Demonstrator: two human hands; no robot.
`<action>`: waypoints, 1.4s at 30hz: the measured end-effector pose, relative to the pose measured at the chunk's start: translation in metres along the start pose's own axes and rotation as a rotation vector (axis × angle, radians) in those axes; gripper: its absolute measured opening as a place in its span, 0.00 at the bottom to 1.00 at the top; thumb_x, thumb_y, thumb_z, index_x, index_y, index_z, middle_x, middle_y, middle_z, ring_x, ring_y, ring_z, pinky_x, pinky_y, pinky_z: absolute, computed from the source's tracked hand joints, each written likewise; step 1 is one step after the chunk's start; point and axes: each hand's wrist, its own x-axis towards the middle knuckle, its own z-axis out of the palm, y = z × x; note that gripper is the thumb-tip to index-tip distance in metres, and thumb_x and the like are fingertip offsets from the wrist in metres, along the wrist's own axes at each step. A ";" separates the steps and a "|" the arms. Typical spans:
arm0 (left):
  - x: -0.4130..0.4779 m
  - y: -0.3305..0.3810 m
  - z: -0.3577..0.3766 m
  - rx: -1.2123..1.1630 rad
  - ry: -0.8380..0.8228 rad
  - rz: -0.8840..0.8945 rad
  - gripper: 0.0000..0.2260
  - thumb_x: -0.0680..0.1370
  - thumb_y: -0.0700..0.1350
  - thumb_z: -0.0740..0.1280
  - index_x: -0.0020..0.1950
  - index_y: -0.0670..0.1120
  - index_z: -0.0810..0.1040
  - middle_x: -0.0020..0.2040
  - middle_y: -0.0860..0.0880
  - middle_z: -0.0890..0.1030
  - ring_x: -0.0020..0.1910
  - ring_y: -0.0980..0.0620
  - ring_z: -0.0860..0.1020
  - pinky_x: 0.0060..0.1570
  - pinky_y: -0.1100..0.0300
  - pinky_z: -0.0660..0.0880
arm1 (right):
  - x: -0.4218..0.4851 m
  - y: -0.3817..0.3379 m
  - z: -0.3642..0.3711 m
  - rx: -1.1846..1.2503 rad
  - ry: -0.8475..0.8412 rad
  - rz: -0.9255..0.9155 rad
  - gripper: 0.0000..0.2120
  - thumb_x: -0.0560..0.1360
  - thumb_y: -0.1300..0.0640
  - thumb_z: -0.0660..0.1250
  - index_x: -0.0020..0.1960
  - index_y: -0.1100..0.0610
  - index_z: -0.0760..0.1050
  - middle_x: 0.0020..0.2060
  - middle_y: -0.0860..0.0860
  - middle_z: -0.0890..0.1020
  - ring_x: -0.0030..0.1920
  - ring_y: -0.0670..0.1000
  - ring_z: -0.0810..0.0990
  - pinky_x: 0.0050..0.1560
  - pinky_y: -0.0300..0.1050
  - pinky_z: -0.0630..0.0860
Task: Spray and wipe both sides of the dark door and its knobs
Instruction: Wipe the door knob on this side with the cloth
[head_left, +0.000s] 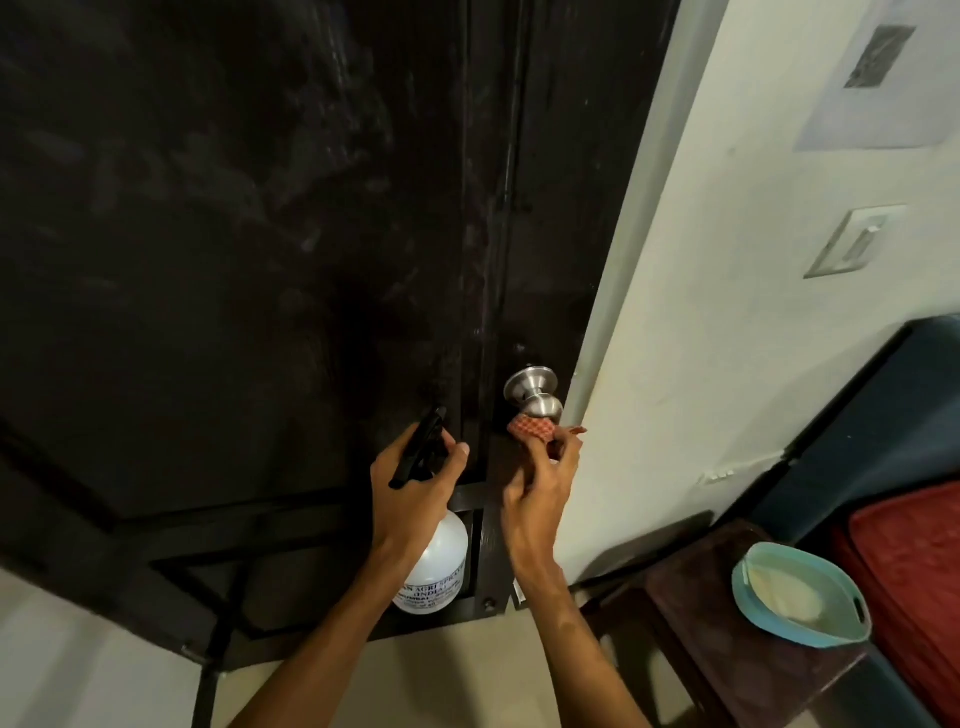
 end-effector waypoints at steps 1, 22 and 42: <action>0.001 -0.001 0.000 -0.002 -0.001 -0.003 0.05 0.78 0.39 0.75 0.44 0.46 0.81 0.31 0.56 0.79 0.26 0.59 0.76 0.30 0.68 0.71 | 0.001 0.001 0.001 0.017 -0.021 -0.008 0.29 0.71 0.78 0.65 0.65 0.53 0.79 0.68 0.50 0.68 0.69 0.52 0.70 0.67 0.57 0.75; -0.015 -0.011 -0.040 0.007 0.273 0.002 0.06 0.79 0.37 0.73 0.44 0.47 0.81 0.31 0.57 0.79 0.27 0.60 0.76 0.32 0.67 0.72 | 0.013 -0.041 0.006 0.521 -0.274 -0.034 0.20 0.79 0.75 0.62 0.62 0.57 0.82 0.61 0.43 0.75 0.63 0.53 0.79 0.53 0.60 0.83; -0.103 -0.002 -0.109 0.140 0.565 0.075 0.09 0.79 0.39 0.74 0.43 0.51 0.80 0.34 0.54 0.81 0.31 0.57 0.78 0.34 0.61 0.73 | -0.031 -0.078 0.011 0.691 -0.685 0.185 0.29 0.75 0.73 0.69 0.68 0.47 0.78 0.66 0.43 0.72 0.64 0.51 0.79 0.60 0.56 0.82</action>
